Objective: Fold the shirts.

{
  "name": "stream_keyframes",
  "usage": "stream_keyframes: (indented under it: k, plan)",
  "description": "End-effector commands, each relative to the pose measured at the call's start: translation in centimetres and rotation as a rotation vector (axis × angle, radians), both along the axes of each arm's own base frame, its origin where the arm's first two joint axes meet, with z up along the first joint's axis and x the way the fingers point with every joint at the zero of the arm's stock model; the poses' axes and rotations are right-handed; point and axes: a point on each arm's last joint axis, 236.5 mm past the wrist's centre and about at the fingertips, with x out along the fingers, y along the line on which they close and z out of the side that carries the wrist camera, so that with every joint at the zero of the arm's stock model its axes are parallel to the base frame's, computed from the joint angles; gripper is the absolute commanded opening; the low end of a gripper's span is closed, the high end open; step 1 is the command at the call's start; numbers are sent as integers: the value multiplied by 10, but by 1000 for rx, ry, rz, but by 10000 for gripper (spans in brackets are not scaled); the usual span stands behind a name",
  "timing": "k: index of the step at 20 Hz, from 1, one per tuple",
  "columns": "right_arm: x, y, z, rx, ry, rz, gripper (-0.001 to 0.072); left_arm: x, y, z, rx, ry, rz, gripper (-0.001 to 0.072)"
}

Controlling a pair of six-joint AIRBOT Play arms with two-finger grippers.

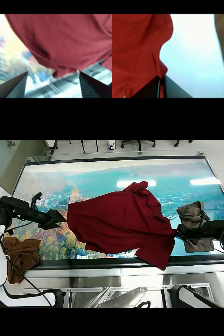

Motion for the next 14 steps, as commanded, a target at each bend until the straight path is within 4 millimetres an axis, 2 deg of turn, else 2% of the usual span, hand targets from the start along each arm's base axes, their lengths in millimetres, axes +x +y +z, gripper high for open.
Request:
stream_keyframes:
  k: [1,4,6,7,8,9,11,12,13,14]
  plan:
    - [7,-9,-6,-15,-19,21,18,-44,-38,-8,-6,93,-50,693]
    - [7,-5,-9,-7,-26,62,18,-96,-55,-35,66,174,-41,692]
    - [8,-4,-8,-7,-37,76,18,-107,-70,-42,71,140,12,692]
    - [8,-4,-8,-10,-40,83,18,-108,-76,-47,93,99,31,602]
    - [8,-4,-8,-10,-41,84,17,-108,-82,-52,114,47,29,437]
    - [9,-4,-7,-6,-43,83,18,-108,-90,-58,134,-9,18,350]
    - [13,0,-4,16,-60,74,18,-113,-111,-70,151,-78,-24,350]
    - [14,1,-3,23,-64,70,18,-116,-122,-76,157,-95,-51,394]
    - [14,2,-2,28,-67,67,18,-118,-131,-83,164,-97,-76,494]
    - [14,3,-2,29,-66,68,18,-121,-137,-91,172,-82,-97,543]
